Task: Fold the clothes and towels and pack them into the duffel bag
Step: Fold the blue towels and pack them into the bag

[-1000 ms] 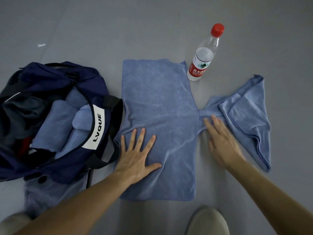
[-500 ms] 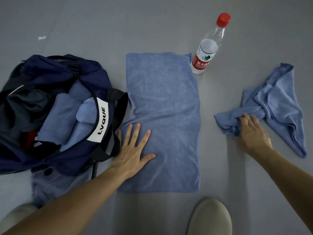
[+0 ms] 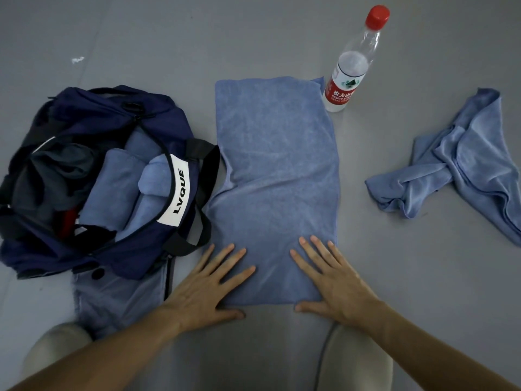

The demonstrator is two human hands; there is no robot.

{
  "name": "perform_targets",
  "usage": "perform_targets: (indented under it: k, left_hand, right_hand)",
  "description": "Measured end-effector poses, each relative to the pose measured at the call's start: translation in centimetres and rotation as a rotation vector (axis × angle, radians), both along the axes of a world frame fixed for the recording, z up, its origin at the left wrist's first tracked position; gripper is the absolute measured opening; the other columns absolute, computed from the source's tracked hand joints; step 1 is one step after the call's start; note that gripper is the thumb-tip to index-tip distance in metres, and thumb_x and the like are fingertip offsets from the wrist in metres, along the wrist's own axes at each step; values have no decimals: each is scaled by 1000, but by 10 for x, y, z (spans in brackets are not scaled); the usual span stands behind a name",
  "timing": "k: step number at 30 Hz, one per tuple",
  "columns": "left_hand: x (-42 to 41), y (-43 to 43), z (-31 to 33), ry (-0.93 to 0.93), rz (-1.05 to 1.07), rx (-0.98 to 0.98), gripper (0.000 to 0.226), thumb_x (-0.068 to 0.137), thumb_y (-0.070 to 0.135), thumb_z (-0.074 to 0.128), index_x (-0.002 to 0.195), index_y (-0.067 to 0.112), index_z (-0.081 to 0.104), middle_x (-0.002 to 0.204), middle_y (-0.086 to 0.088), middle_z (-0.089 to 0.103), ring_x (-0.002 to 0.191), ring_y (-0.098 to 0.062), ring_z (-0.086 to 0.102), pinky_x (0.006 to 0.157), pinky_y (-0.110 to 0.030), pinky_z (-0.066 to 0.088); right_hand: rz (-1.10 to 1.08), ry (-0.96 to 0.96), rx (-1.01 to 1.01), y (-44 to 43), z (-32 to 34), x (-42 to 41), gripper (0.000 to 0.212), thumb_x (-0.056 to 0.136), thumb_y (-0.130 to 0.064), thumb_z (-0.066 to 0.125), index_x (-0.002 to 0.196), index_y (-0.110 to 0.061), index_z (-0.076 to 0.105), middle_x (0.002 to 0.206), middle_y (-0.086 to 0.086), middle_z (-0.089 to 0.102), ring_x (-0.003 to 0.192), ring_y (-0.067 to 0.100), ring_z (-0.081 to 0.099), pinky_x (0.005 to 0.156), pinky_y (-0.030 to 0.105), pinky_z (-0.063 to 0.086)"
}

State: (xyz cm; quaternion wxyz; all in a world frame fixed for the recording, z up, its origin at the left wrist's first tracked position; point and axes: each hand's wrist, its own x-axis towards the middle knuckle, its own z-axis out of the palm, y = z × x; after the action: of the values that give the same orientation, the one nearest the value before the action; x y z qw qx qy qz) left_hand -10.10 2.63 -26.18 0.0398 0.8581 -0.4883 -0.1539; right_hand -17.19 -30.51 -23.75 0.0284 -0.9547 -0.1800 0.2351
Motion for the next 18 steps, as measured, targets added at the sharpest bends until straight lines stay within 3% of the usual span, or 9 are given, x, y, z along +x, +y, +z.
perform_targets:
  k: [4, 8, 9, 11, 13, 15, 16, 18]
  left_hand:
    - [23, -19, 1, 44, 155, -27, 69, 100, 62, 39, 159, 32, 21, 168, -6, 10, 155, -30, 7, 121, -57, 18]
    - [47, -38, 0, 66, 167, -3, 67, 100, 62, 31, 159, 32, 20, 169, -6, 5, 155, -29, -1, 122, -57, 6]
    - [50, -40, -1, 54, 167, -16, 65, 100, 60, 32, 158, 31, 24, 168, -7, 9, 155, -30, 2, 122, -58, 5]
    - [53, -41, -1, 12, 177, -62, 55, 100, 51, 37, 148, 25, 44, 160, -10, 30, 150, -33, 22, 120, -61, 19]
    - [52, -37, -3, -49, 198, -159, 36, 99, 38, 43, 123, 18, 60, 139, -9, 49, 135, -33, 42, 114, -59, 34]
    - [51, -33, 0, -81, 223, -233, 24, 96, 28, 44, 106, 15, 62, 120, -4, 53, 120, -28, 51, 111, -49, 40]
    - [49, -34, 5, -76, 248, -256, 21, 94, 25, 45, 103, 15, 60, 113, -3, 55, 112, -26, 54, 105, -44, 46]
    - [48, -36, 16, -53, 315, -295, 14, 91, 21, 46, 103, 18, 55, 97, -3, 63, 90, -24, 60, 76, -35, 57]
  right_hand:
    - [-54, -22, -28, -2, -1, 6, 113, 77, -93, 30, 159, -16, 19, 166, 9, 14, 153, 32, 10, 119, 55, 16]
    - [-135, -118, 10, -9, -5, 17, 88, 93, -74, 31, 159, -17, 19, 166, 9, 13, 154, 30, 9, 119, 54, 22]
    - [-143, -156, 23, -11, -7, 18, 80, 96, -67, 33, 158, -18, 24, 165, 9, 17, 153, 30, 13, 119, 54, 24]
    - [-153, -259, 66, -14, -11, 20, 63, 99, -51, 38, 153, -18, 39, 160, 11, 33, 149, 32, 28, 117, 52, 32]
    - [-182, -369, 155, -16, -12, 19, 47, 98, -38, 46, 138, -18, 59, 148, 12, 50, 139, 32, 45, 112, 50, 41]
    - [-187, -467, 235, -18, -11, 16, 30, 94, -26, 54, 118, -17, 71, 131, 10, 62, 125, 30, 57, 103, 44, 50]
    - [-185, -497, 257, -18, -9, 15, 24, 91, -20, 57, 109, -16, 72, 121, 8, 65, 116, 29, 61, 97, 41, 53]
    - [-186, -507, 271, -19, -4, 13, 21, 86, -12, 54, 99, -15, 71, 102, 5, 66, 97, 27, 65, 85, 34, 52]
